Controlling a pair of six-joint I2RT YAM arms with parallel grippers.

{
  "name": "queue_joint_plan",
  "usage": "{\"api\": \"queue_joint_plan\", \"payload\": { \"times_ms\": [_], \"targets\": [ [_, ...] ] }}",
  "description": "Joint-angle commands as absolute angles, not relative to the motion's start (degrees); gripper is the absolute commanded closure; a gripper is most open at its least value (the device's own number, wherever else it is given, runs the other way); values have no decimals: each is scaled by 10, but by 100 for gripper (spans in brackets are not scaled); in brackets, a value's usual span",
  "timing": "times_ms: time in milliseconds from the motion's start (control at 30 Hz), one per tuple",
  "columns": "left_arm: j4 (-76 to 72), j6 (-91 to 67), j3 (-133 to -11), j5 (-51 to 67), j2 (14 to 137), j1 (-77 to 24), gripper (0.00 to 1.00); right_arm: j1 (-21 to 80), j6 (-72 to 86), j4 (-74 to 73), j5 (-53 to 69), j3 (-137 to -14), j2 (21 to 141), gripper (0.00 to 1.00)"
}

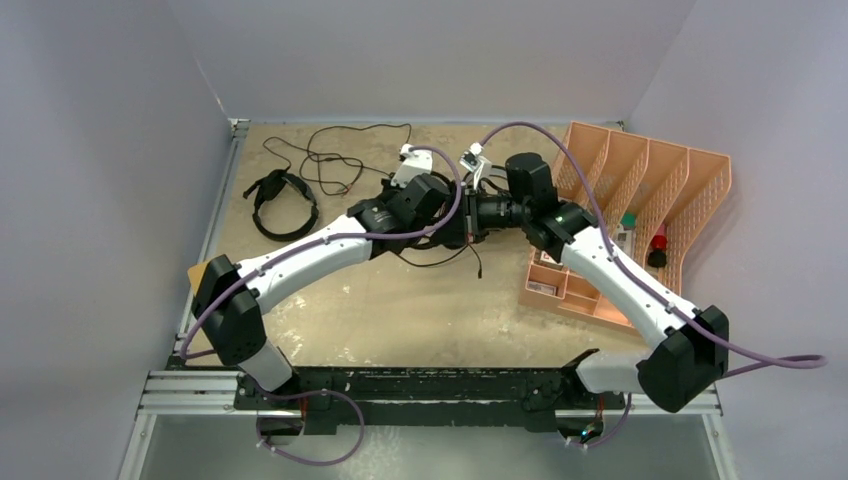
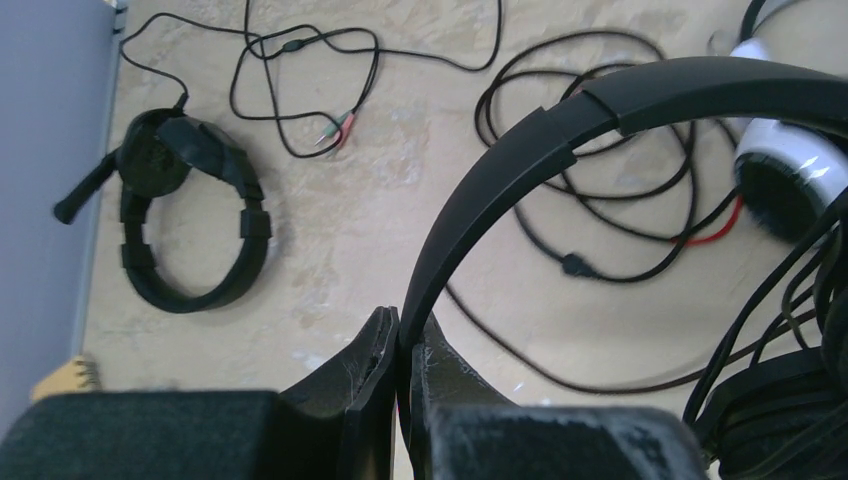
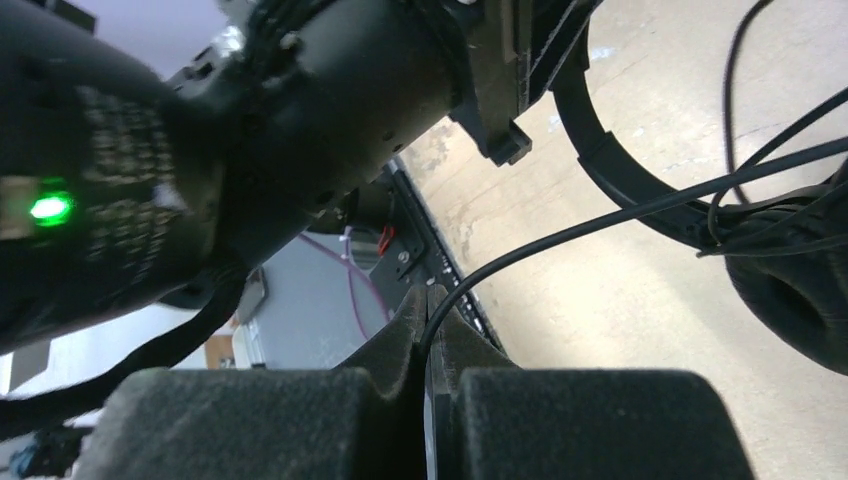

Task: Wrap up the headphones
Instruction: Wrap the headphones cable around the headphones.

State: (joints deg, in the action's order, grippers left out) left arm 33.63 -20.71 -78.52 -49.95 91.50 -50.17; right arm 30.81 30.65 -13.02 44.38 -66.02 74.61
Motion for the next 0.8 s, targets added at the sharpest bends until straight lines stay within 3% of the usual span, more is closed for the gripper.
{"api": "queue_joint_plan", "payload": {
  "times_ms": [0,267,767],
  "targets": [
    [308,-316,-842,-533,920,-493,100,320,326,-82,367,-642,727,100],
    [260,-431,-839,-464,906,-465,100,326,322,-54,284,-595,717,100],
    [168,-490,-752,-322,788,-404,100,327,309,10,217,-532,681,100]
  ]
}}
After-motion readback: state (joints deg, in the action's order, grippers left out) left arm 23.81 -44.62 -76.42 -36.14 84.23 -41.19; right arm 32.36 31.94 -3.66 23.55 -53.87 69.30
